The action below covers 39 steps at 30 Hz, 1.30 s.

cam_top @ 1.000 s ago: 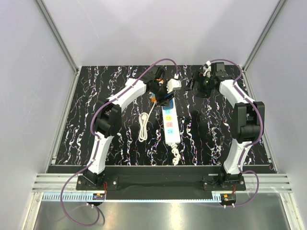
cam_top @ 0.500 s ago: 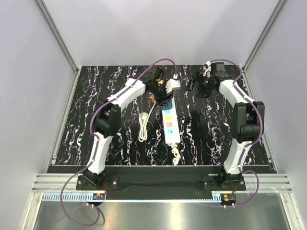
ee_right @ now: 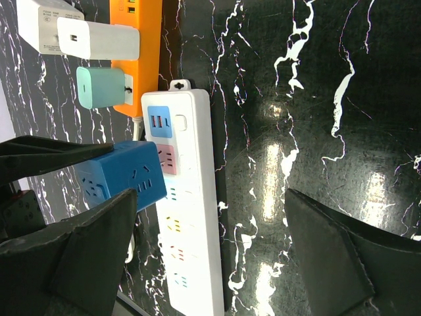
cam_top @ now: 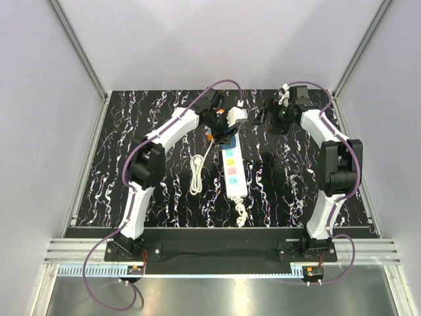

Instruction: Insert the plug

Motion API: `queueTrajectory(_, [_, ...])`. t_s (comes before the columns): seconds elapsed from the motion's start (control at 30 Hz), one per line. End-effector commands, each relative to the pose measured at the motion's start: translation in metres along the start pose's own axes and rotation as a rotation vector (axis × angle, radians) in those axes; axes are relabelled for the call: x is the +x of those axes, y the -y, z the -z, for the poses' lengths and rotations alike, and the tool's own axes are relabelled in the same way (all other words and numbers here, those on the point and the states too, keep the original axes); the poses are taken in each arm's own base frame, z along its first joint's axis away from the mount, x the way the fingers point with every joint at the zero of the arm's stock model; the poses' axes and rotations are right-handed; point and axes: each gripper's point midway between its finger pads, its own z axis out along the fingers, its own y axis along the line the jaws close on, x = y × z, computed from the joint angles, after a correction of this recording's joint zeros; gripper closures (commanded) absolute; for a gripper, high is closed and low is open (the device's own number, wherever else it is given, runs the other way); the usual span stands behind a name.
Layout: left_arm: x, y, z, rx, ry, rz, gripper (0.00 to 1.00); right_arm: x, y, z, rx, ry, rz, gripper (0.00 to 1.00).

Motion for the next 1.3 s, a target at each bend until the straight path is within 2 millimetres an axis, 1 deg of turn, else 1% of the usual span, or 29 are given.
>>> queueTrajectory(0.0, [-0.037,-0.014,0.021,-0.057,0.085,-0.057,1.0,-0.014,-0.001,0.0,-0.012,0.038,0.032,0.01])
queueTrajectory(0.17, [-0.034,-0.012,0.016,-0.04,0.087,-0.045,1.0,-0.014,-0.001,0.0,-0.01,0.037,0.03,0.0])
queueTrajectory(0.33, [-0.025,-0.008,0.011,-0.021,0.074,-0.023,1.0,-0.014,-0.002,0.001,-0.011,0.039,0.033,0.0])
queueTrajectory(0.57, [-0.021,-0.004,0.006,0.002,0.075,-0.003,1.0,-0.013,-0.002,0.001,-0.01,0.04,0.035,0.0])
queueTrajectory(0.7, [-0.014,-0.001,0.0,0.013,0.06,0.017,1.0,-0.014,-0.003,0.005,-0.007,0.046,0.037,0.0])
queueTrajectory(0.93, [0.003,-0.007,-0.006,-0.015,0.006,0.027,1.0,-0.015,-0.004,0.006,-0.007,0.05,0.04,0.0])
queueTrajectory(1.17, [0.008,-0.007,-0.014,-0.003,0.004,0.041,1.0,-0.015,-0.002,0.006,-0.003,0.05,0.042,0.0])
queueTrajectory(1.27, [0.005,-0.01,-0.014,-0.013,0.009,0.045,1.0,-0.014,-0.002,0.006,-0.001,0.049,0.043,0.0])
